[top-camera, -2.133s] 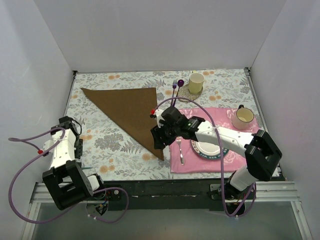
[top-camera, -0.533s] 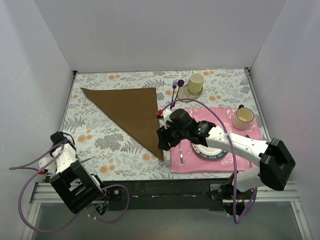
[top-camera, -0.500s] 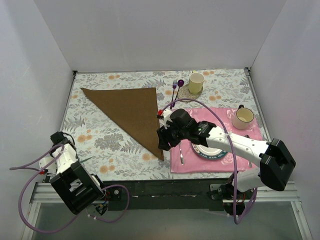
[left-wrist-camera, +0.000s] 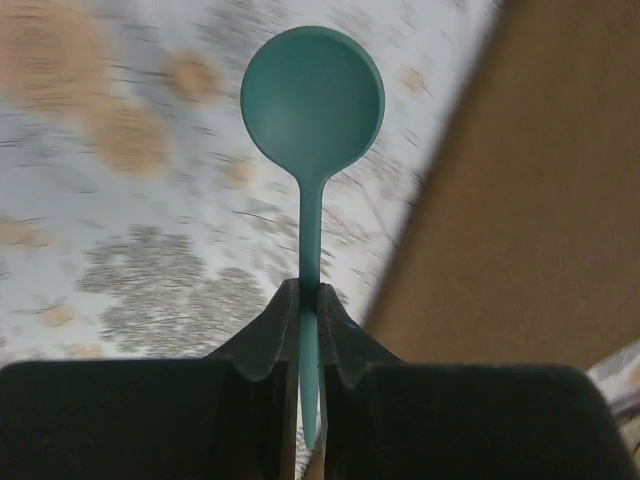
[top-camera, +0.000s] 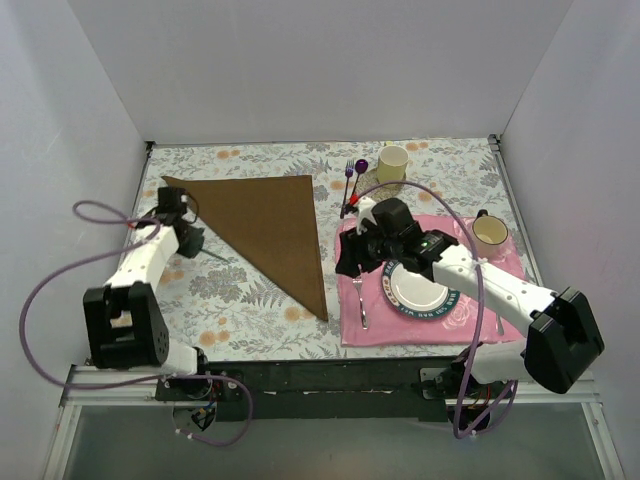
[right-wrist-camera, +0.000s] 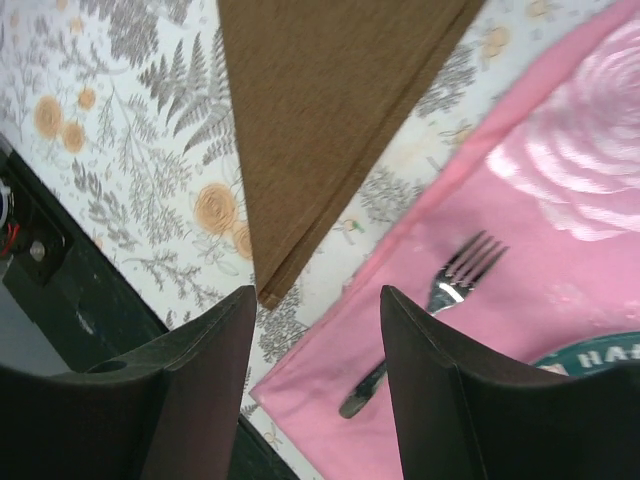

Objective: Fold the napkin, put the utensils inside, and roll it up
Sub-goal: Place the utensil onto the napkin

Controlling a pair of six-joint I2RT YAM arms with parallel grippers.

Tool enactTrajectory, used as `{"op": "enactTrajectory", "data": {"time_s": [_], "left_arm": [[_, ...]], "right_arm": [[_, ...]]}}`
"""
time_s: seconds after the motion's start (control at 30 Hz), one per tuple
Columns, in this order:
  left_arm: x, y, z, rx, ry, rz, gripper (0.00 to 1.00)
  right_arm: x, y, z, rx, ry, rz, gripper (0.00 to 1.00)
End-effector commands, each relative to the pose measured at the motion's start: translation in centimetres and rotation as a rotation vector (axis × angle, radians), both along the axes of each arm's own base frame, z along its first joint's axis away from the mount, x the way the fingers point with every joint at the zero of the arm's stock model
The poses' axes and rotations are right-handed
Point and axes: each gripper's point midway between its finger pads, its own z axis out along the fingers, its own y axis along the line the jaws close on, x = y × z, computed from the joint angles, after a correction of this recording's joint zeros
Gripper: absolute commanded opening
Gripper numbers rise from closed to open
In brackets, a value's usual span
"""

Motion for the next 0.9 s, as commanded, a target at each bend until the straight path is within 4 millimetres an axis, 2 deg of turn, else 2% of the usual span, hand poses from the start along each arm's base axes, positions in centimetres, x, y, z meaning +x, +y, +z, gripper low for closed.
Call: {"op": "enactTrajectory", "data": {"time_s": [0.0, 0.07, 0.1, 0.13, 0.17, 0.2, 0.23, 0.43, 0.47, 0.63, 0.77, 0.87], "left_arm": [[5.2, -6.4, -0.5, -0.019, 0.055, -0.386, 0.00], [6.3, -10.1, -1.5, -0.050, 0.091, -0.495, 0.00], [7.9, -11.1, -0.8, -0.025, 0.073, -0.531, 0.00], [8.4, -11.8, -2.5, -0.015, 0.124, -0.547, 0.00], [8.8, -13.3, -2.7, 0.004, 0.135, -0.585, 0.00], [10.2, -14.0, -2.2, 0.010, 0.117, -0.589, 0.00], [10.4, -14.3, -3.3, 0.008, 0.150, -0.573, 0.00], [11.2, -13.5, -4.3, 0.043, 0.192, -0.475, 0.00], [10.5, -13.4, -4.8, 0.049, 0.230, -0.458, 0.00], [9.8, -12.3, -4.7, 0.110, 0.280, -0.398, 0.00], [9.9, -12.3, -4.3, 0.120, 0.268, -0.417, 0.00], [9.9, -12.0, -5.1, 0.143, 0.297, -0.447, 0.00]], "right_arm": [[2.1, -1.8, 2.7, 0.075, -0.046, -0.051, 0.61], [3.1, -3.1, 3.1, 0.073, -0.056, -0.087, 0.61], [3.4, -3.5, 3.4, 0.077, -0.059, -0.099, 0.61], [3.5, -3.8, 3.5, 0.079, -0.061, -0.104, 0.61], [4.1, -4.3, 3.7, 0.078, -0.065, -0.123, 0.61], [4.3, -4.6, 3.7, 0.076, -0.066, -0.127, 0.61], [4.3, -4.8, 3.7, 0.074, -0.060, -0.131, 0.61], [4.6, -5.9, 2.9, 0.061, -0.044, -0.160, 0.61], [4.6, -5.9, 2.8, 0.063, -0.040, -0.161, 0.61], [4.6, -5.9, 2.4, 0.068, -0.029, -0.162, 0.61], [4.5, -5.9, 2.0, 0.066, -0.018, -0.161, 0.61], [4.4, -5.8, 1.8, 0.067, -0.014, -0.162, 0.61]]}}
